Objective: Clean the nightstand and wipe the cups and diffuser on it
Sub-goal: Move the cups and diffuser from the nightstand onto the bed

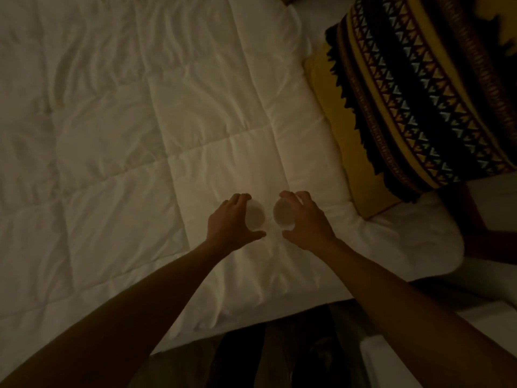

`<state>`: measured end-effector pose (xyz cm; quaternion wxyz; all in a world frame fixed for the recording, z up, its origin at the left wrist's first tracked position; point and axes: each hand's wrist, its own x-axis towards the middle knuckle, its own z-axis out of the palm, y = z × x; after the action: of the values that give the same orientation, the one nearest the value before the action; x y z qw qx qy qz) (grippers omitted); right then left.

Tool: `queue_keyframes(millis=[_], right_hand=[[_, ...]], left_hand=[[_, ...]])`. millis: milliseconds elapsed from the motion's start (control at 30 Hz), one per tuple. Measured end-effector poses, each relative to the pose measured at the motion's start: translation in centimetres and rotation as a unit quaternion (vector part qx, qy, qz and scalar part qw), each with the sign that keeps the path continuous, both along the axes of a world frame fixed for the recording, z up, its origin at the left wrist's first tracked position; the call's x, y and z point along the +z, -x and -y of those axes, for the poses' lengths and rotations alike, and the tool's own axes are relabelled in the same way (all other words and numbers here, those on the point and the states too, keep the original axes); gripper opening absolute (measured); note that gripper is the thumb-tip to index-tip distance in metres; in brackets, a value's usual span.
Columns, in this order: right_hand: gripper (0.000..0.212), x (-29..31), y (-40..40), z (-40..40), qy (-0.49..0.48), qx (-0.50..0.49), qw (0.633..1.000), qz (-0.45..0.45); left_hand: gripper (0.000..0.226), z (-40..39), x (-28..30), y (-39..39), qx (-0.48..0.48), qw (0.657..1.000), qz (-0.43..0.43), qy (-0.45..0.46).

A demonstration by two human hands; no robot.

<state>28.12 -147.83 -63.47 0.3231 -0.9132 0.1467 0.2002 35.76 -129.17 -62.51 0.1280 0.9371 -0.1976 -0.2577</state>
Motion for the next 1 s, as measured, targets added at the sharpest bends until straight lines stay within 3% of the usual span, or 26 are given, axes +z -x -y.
queue_keyframes(millis=[300, 533, 767, 1000], right_hand=[[0.095, -1.0, -0.1, -0.1, -0.014, -0.009, 1.000, -0.008], [0.114, 3.3, 4.3, 3.0, 0.040, -0.056, 0.997, 0.024], [0.106, 8.8, 16.7, 10.4, 0.084, -0.171, 0.982, 0.009], [0.103, 12.4, 33.0, 15.3, 0.097, -0.306, 0.946, 0.034]], left_hand=[[0.105, 0.1, -0.7, 0.1, -0.022, 0.999, -0.002, -0.024], [0.135, 1.1, 3.1, 1.1, -0.072, 0.996, 0.009, -0.060], [0.130, 8.3, 8.2, 5.4, -0.173, 0.985, 0.029, -0.009], [0.124, 19.5, 10.6, 18.0, -0.328, 0.942, 0.002, 0.068]])
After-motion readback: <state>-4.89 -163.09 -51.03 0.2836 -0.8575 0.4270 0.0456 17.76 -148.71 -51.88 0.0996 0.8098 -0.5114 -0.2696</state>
